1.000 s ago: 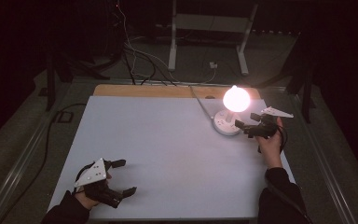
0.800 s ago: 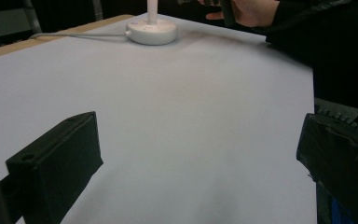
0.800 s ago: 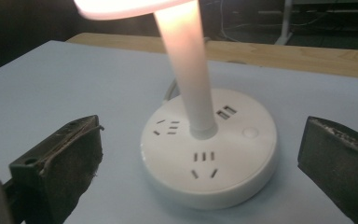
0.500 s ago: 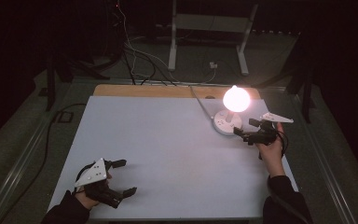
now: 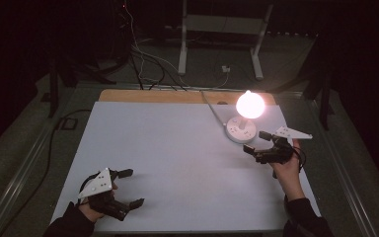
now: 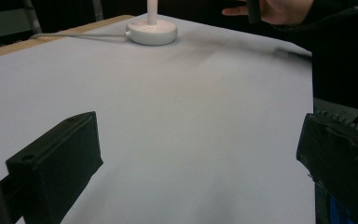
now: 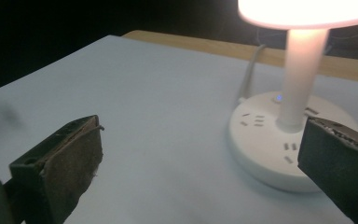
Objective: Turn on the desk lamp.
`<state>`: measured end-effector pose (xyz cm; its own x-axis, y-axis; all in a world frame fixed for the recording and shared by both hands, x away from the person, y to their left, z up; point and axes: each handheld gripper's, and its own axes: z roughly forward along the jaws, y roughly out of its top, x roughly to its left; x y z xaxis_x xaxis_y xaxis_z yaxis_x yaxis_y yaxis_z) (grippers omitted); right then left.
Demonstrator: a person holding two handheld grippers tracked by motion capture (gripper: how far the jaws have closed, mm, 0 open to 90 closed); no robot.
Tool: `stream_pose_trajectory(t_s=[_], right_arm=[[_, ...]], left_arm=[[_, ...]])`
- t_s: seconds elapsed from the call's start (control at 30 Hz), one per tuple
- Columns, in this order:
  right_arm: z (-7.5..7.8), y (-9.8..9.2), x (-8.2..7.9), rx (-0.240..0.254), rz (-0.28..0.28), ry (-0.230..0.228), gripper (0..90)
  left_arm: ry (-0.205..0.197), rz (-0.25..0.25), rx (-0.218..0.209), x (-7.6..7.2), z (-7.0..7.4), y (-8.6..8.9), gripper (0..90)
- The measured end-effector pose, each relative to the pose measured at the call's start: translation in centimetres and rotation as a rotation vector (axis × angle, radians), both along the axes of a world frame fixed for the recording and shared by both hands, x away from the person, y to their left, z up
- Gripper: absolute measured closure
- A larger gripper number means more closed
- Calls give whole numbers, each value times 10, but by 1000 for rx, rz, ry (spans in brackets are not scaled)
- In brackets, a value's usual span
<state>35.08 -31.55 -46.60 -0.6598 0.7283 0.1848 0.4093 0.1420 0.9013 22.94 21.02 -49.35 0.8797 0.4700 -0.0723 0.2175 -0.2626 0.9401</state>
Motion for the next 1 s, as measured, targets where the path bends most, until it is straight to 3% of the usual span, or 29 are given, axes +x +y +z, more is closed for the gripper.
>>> stream_pose_trajectory(t_s=[0.17, 0.37, 0.67, 1.0], right_arm=[[-5, 5, -19, -16, 25, 15, 0], [-19, 8, -37, -36, 51, 64, 0], [-28, 6, -63, -33, 61, 63, 0], [-38, 12, -89, -92, 79, 83, 0]], left_arm=[[-3, -6, 1, 0, 0, -1, 4], [-2, -6, 0, -1, 0, 0, 3], [-2, -6, 2, -1, 0, 0, 3], [-3, -1, 7, -2, 1, 0, 3]])
